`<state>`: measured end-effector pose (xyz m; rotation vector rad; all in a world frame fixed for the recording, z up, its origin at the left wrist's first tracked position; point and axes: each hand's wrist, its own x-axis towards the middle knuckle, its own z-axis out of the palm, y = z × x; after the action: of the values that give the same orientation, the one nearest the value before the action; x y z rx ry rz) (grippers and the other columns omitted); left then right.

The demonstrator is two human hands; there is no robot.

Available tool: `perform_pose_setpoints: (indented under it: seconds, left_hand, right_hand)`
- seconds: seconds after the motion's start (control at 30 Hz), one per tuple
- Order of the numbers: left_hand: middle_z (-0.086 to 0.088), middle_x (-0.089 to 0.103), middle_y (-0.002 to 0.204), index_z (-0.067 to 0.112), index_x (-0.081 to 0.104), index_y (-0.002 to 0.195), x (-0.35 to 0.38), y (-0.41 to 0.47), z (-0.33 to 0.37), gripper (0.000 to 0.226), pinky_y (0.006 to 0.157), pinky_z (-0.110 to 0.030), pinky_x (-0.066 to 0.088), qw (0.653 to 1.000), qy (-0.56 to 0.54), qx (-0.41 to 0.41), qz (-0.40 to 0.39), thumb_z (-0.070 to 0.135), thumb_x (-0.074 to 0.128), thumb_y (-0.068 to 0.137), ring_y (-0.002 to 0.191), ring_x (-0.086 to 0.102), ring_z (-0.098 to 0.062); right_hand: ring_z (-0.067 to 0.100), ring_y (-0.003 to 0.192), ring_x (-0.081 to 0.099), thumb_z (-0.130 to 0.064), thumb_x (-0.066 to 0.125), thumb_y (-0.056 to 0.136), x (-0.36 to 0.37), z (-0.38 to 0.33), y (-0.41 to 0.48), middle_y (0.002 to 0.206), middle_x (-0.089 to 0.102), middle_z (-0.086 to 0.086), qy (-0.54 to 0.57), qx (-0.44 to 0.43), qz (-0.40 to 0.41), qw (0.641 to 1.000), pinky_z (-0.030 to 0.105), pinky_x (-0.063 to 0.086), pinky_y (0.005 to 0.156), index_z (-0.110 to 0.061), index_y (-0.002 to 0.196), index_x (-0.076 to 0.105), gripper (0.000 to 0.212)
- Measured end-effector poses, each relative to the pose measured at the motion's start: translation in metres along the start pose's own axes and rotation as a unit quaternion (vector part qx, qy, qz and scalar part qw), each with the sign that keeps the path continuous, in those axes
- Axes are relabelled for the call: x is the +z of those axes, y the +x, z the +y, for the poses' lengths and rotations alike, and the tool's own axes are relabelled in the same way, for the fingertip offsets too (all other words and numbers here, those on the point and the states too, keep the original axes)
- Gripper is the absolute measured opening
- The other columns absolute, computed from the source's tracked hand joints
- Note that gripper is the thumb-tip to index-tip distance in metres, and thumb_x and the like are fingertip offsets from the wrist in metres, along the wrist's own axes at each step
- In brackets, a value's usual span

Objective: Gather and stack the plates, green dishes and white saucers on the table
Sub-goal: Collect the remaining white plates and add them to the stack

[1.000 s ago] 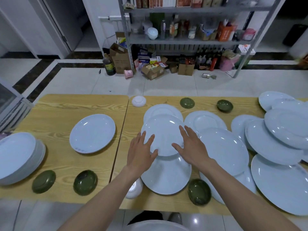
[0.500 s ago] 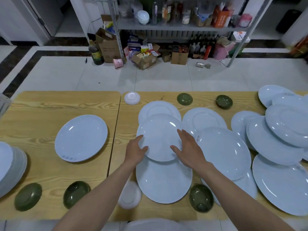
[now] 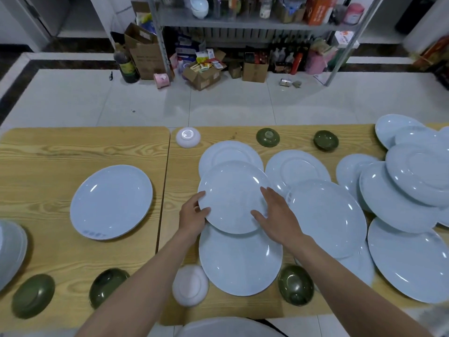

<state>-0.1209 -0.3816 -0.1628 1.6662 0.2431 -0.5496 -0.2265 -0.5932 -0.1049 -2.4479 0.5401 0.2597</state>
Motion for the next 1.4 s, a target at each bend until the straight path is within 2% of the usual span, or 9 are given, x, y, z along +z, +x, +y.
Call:
perform_pose_setpoints:
  seconds: [0.17,0.27,0.37,0.5,0.73,0.93,1.07,1.23,1.4]
  left_hand:
    - [0.004,0.067,0.112,0.030,0.066,0.118,-0.002,-0.005,0.003,0.049,0.067,-0.039,0.060,0.998,-0.069,-0.011,-0.010,-0.007,0.065,0.086,0.095,0.068,-0.021]
    - [0.005,0.068,0.111,0.034,0.066,0.114,0.001,-0.012,0.007,0.051,0.072,-0.042,0.061,0.997,-0.083,-0.003,-0.005,-0.007,0.066,0.085,0.091,0.070,-0.019]
    - [0.001,0.065,0.117,0.033,0.067,0.117,0.007,-0.023,0.013,0.051,0.079,-0.048,0.061,0.996,-0.085,0.007,-0.002,-0.007,0.067,0.085,0.098,0.069,-0.025]
    - [-0.001,0.063,0.118,0.033,0.066,0.119,0.019,-0.040,0.021,0.052,0.067,-0.034,0.060,0.996,-0.073,0.041,-0.002,-0.005,0.068,0.085,0.096,0.068,-0.025]
    - [-0.004,0.065,0.117,0.036,0.066,0.112,0.046,-0.071,0.012,0.051,0.056,-0.023,0.056,0.993,-0.091,0.071,0.033,-0.005,0.071,0.083,0.086,0.068,-0.014]
    - [-0.005,0.062,0.123,0.035,0.067,0.113,0.063,-0.100,-0.007,0.051,0.058,-0.026,0.059,0.991,-0.103,0.067,0.051,-0.004,0.073,0.082,0.101,0.067,-0.025]
    - [-0.008,0.059,0.127,0.026,0.064,0.124,0.071,-0.115,-0.014,0.053,0.061,-0.027,0.061,0.990,-0.106,0.063,0.072,-0.005,0.072,0.082,0.111,0.062,-0.030]
    - [-0.009,0.056,0.128,0.021,0.062,0.131,0.076,-0.126,-0.017,0.056,0.063,-0.028,0.061,0.987,-0.114,0.053,0.095,-0.006,0.072,0.083,0.110,0.062,-0.030]
    - [-0.006,0.057,0.124,0.021,0.061,0.132,0.079,-0.129,-0.015,0.057,0.063,-0.027,0.061,0.985,-0.122,0.054,0.112,-0.006,0.071,0.083,0.109,0.063,-0.028]
  right_hand:
    - [0.017,0.151,0.014,-0.042,0.055,0.099,-0.010,0.002,-0.006,0.165,0.016,0.000,-0.003,0.002,0.023,1.000,0.033,0.024,0.116,-0.024,0.158,0.017,0.073]
    - [0.017,0.151,0.012,-0.043,0.055,0.098,-0.020,0.006,-0.013,0.165,0.017,0.000,-0.009,-0.002,0.040,0.999,0.032,0.023,0.117,-0.024,0.158,0.018,0.073]
    - [0.016,0.151,0.012,-0.043,0.056,0.098,-0.031,0.014,-0.022,0.165,0.018,-0.002,0.005,-0.001,0.060,0.998,0.032,0.023,0.117,-0.026,0.158,0.018,0.073]
    - [0.016,0.151,0.013,-0.045,0.055,0.098,-0.048,0.035,-0.039,0.165,0.018,-0.003,0.018,0.000,0.080,0.997,0.033,0.021,0.118,-0.027,0.158,0.019,0.072]
    - [0.020,0.148,0.022,-0.041,0.055,0.099,-0.077,0.100,-0.079,0.161,0.028,0.003,0.047,0.046,0.106,0.992,0.036,0.025,0.116,-0.019,0.155,0.026,0.066]
    - [0.023,0.145,0.024,-0.036,0.056,0.099,-0.080,0.147,-0.092,0.157,0.032,0.006,0.055,0.075,0.107,0.990,0.037,0.028,0.114,-0.015,0.152,0.035,0.060]
    - [0.025,0.137,0.028,-0.030,0.063,0.095,-0.075,0.171,-0.088,0.147,0.032,0.012,0.083,0.110,0.144,0.980,0.034,0.032,0.108,-0.011,0.142,0.048,0.053]
    - [0.028,0.132,0.027,-0.026,0.067,0.091,-0.063,0.193,-0.083,0.141,0.031,0.017,0.092,0.142,0.152,0.974,0.029,0.030,0.097,-0.009,0.133,0.053,0.047]
    - [0.033,0.125,0.039,-0.018,0.069,0.089,-0.060,0.204,-0.077,0.136,0.032,0.016,0.167,0.195,0.156,0.954,0.033,0.037,0.100,-0.006,0.128,0.054,0.043]
